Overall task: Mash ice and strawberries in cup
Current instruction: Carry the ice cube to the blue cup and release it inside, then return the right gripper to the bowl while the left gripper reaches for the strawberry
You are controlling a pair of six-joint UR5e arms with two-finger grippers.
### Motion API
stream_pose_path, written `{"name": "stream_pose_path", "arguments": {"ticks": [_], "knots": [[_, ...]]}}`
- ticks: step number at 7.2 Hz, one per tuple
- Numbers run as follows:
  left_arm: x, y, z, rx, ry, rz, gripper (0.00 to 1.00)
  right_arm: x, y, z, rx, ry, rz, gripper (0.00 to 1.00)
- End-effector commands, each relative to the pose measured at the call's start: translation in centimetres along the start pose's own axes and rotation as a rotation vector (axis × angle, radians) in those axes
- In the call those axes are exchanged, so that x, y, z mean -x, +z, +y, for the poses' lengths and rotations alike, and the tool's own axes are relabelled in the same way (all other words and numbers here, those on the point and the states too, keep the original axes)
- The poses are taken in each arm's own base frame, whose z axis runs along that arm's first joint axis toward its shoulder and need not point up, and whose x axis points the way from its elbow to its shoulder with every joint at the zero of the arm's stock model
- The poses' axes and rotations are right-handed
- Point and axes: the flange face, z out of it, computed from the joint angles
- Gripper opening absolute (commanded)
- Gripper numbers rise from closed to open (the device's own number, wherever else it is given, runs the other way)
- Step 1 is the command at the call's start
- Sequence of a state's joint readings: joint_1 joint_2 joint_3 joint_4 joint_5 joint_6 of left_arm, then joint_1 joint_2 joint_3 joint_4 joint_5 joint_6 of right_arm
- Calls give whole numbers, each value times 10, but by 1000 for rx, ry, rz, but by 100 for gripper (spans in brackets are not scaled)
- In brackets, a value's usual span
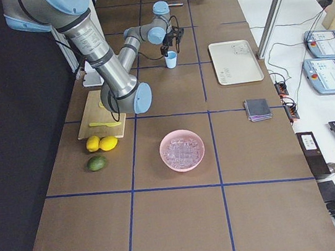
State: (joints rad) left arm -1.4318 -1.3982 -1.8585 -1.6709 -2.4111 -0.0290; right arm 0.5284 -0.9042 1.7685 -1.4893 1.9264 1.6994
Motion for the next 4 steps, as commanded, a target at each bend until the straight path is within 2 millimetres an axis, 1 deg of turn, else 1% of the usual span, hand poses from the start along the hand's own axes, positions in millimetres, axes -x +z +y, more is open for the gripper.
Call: {"name": "stream_pose_path", "arguments": {"ticks": [1, 2, 3, 4], "knots": [[-55, 35, -14, 7, 20, 61, 100, -91, -75, -57, 13, -17, -1, 100], [-75, 51, -16, 1, -50, 84, 100, -140, -109, -92, 34, -50, 10, 100], [-112, 75, -22, 17, -75, 90, 100, -184, -130, -118, 33, -91, 24, 100], [-148, 106, -28, 6, -87, 33, 100, -226, -147, -134, 35, -133, 39, 100]]}}
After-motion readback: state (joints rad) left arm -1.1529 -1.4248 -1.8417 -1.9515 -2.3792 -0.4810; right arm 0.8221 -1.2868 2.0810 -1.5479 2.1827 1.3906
